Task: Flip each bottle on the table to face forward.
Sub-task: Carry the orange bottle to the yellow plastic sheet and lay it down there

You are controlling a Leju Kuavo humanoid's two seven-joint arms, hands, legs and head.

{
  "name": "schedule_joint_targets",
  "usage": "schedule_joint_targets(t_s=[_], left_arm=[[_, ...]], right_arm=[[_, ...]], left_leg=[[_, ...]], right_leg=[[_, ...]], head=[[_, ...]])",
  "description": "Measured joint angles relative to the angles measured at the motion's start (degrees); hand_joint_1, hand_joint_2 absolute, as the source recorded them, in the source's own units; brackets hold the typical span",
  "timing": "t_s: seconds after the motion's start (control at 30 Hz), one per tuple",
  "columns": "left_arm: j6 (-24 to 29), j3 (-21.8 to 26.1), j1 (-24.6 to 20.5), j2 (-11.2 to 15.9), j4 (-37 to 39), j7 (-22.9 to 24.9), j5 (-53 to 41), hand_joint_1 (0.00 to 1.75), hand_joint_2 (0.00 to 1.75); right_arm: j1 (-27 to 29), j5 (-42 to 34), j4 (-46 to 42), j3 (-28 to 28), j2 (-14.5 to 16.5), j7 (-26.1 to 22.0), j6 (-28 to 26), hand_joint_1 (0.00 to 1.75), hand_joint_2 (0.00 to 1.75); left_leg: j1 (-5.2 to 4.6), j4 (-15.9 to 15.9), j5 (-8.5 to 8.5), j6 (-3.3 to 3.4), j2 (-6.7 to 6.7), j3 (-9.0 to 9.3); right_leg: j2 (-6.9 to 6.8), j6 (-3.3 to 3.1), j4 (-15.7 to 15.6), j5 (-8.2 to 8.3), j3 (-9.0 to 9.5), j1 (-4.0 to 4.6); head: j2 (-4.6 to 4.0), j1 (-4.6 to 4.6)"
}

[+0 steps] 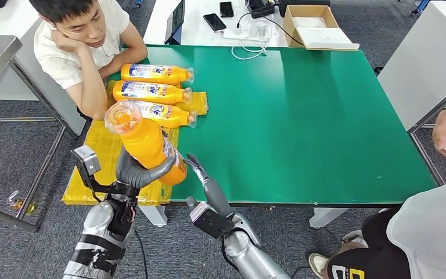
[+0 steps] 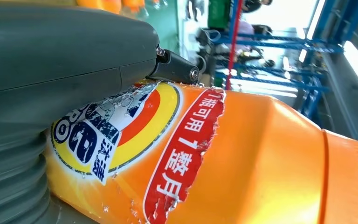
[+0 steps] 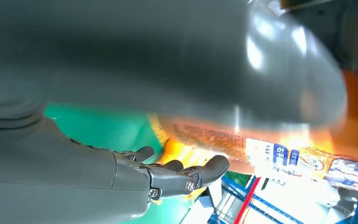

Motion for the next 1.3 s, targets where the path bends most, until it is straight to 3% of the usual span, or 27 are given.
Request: schedule_joint_targets(t_s=[0.13,0.27,0.37,0.5,0.63,0.77,0.9,1.1,1.3], left_arm=[[4.64,1.47,-1.76,0.47,2.41,-0.91,-4.22,1.75,1.75],[16.53,1.66,-3.02,1.13,3.24,-3.87,-17.40,1.75,1.75],[23.24,1.67,-3.91,1.52,4.08,-5.21,-23.88,1.75,1.75],[24.32,1.89,-4.33,1.86,4.88,-5.33,-24.29,1.75,1.75],[24.54,2.16,-4.42,2.02,5.02,-5.67,-25.06,1.75,1.75],[32.51,1.91,-4.94,2.50,5.23,-6.37,-36.52,1.75,1.75],[41.59,0.64,-7.38,3.76,9.40,-3.80,-52.55,1.75,1.75],[48.64,0.14,-12.04,5.91,21.60,-0.63,-61.91,1.75,1.75],[49.60,0.58,-13.53,7.54,29.57,0.69,-64.00,1.75,1.75]], right_arm=[[0.52,0.18,0.36,0.00,-0.81,-0.01,-0.34,0.00,1.75],[0.86,0.56,0.44,0.00,-1.23,-0.01,-0.60,0.00,1.75],[1.21,2.07,0.22,0.01,-1.29,-0.03,-3.73,0.00,1.75],[2.56,3.64,-1.98,0.22,-1.29,-0.08,-11.13,0.00,1.75],[3.45,4.63,-3.87,0.81,-1.39,-0.08,-14.03,0.00,1.75],[4.48,3.55,-5.87,2.49,-1.90,-0.08,-16.21,0.00,1.75],[5.66,1.83,-7.65,4.55,-2.26,-0.08,-16.15,0.00,0.00],[8.98,-0.83,-13.06,8.65,-3.15,-0.08,-15.04,0.00,0.00],[11.96,-4.05,-19.31,10.50,-4.71,-0.08,-12.96,0.00,0.00]], left_leg=[[0.00,0.00,0.00,0.00,0.01,0.00],[0.00,0.00,0.00,0.00,0.00,-0.01],[0.00,0.00,0.00,-0.01,-0.01,-0.01],[0.00,0.00,0.00,-0.01,0.02,-0.01],[0.00,0.00,0.00,-0.01,0.00,-0.01],[0.00,0.00,0.00,-0.01,0.01,-0.01],[0.00,0.00,0.00,-0.01,-0.01,-0.01],[0.02,0.00,0.00,-0.01,0.03,0.00],[0.02,0.00,0.00,-0.01,0.02,-0.02]], right_leg=[[0.00,0.00,0.00,0.00,0.00,0.00],[0.00,0.00,0.01,0.00,-0.01,0.00],[0.00,0.00,0.00,0.00,-0.01,0.00],[0.00,0.00,0.00,0.00,-0.01,0.00],[0.00,0.00,0.00,0.00,-0.01,0.00],[0.00,0.00,0.00,0.00,-0.02,0.00],[0.00,0.00,0.00,0.00,-0.01,0.00],[0.00,0.00,0.02,0.00,-0.02,0.02],[0.01,-0.01,0.01,-0.01,-0.02,0.01]], head=[[0.00,0.00],[0.00,0.00],[0.00,-0.01],[0.00,0.00],[0.00,0.00],[0.00,0.01],[0.00,0.00],[0.00,0.01],[0.00,0.02]])
